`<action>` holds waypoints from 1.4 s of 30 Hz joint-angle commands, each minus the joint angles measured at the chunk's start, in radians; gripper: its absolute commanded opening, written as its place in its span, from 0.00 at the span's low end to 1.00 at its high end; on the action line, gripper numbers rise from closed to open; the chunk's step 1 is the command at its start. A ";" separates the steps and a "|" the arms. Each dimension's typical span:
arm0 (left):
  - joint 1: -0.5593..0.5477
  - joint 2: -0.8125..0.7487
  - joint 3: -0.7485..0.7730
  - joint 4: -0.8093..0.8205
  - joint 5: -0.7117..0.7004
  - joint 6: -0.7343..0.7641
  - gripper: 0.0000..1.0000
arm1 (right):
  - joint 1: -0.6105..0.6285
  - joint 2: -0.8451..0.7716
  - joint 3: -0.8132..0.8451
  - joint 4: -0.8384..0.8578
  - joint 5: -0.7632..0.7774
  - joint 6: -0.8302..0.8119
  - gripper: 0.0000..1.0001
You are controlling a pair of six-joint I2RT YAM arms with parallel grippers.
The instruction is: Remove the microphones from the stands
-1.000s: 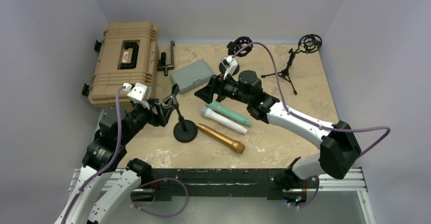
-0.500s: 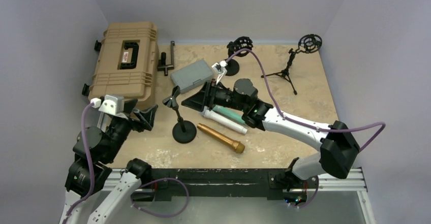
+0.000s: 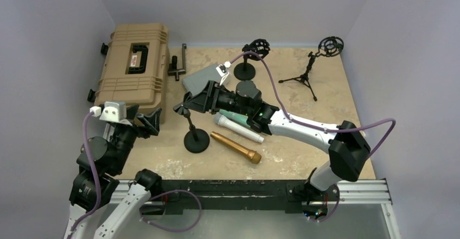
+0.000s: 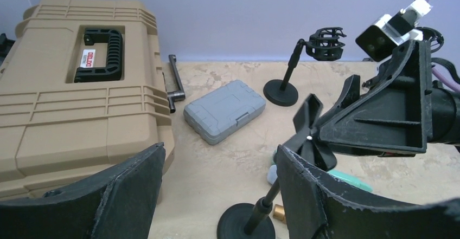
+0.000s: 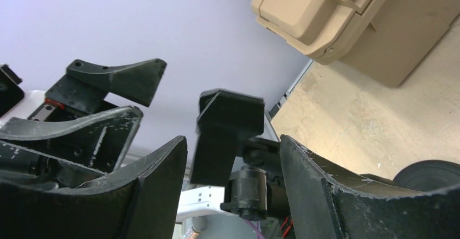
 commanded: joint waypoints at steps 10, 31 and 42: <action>-0.004 -0.022 -0.032 0.007 -0.024 -0.025 0.73 | 0.017 0.015 0.068 -0.020 0.049 0.005 0.60; -0.004 -0.015 -0.038 -0.011 -0.021 -0.040 0.73 | 0.018 0.076 -0.171 0.051 0.076 -0.001 0.42; -0.004 -0.006 -0.022 -0.030 -0.011 -0.052 0.73 | 0.018 0.160 -0.157 0.071 0.031 -0.026 0.47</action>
